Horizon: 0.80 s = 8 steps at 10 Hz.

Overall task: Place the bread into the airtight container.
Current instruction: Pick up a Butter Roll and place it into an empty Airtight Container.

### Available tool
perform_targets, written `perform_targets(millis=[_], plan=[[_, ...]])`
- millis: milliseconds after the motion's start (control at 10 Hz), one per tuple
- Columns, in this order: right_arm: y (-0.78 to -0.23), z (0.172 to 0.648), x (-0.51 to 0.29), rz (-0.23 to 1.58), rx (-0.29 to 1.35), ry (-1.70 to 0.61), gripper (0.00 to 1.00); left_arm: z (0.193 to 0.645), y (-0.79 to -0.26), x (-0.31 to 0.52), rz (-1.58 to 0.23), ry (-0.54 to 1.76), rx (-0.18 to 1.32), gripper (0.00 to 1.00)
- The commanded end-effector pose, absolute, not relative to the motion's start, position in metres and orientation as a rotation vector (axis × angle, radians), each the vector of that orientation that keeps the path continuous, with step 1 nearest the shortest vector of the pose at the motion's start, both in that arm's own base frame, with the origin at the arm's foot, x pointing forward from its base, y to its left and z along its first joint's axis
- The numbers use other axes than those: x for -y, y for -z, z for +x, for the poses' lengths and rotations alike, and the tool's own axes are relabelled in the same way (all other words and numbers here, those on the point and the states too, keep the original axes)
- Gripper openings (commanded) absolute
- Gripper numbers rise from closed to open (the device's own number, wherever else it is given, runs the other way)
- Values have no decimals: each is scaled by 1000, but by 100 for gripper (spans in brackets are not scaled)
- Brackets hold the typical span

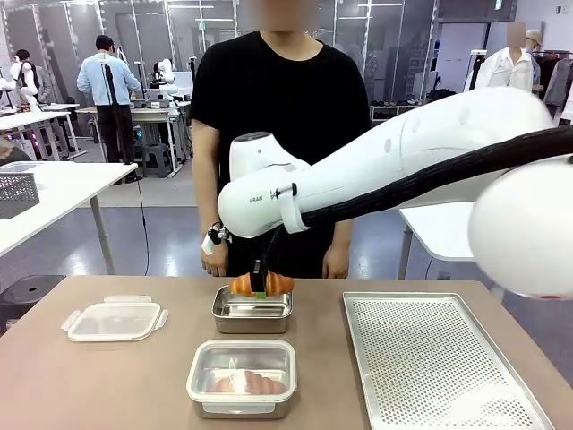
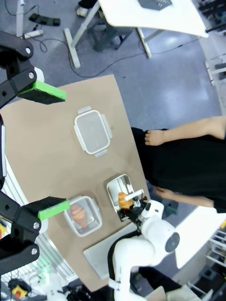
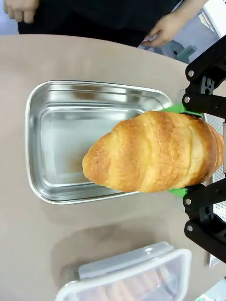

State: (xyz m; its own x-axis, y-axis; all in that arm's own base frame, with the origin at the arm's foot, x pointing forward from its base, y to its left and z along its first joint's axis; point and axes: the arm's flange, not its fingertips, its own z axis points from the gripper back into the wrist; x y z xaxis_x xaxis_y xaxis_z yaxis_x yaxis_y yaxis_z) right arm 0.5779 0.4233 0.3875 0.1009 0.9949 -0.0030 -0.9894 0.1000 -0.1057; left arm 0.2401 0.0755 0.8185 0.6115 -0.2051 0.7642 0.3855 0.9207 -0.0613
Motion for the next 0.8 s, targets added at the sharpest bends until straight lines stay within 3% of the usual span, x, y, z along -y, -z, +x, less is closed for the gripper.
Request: perform_targets(millis=[0,300,400,500,600,700], plan=[[-377,593,-439,-109,61,-1443,59,239,-821,-75,-233,350,852,100],[-355,598,-445,-90,70,-1449,60,239,-821,-75,-233,350,852,100],[-351,598,-445,-75,63,-1450,68,239,-821,-75,-233,350,852,100],[-351,601,-442,-36,66,-1447,93,239,-821,-75,-233,350,852,100],[-351,601,-439,-35,71,-1443,100,239,-821,-75,-233,350,852,100],[-351,601,-437,-33,76,-1443,100,239,-821,-75,-233,350,852,100]])
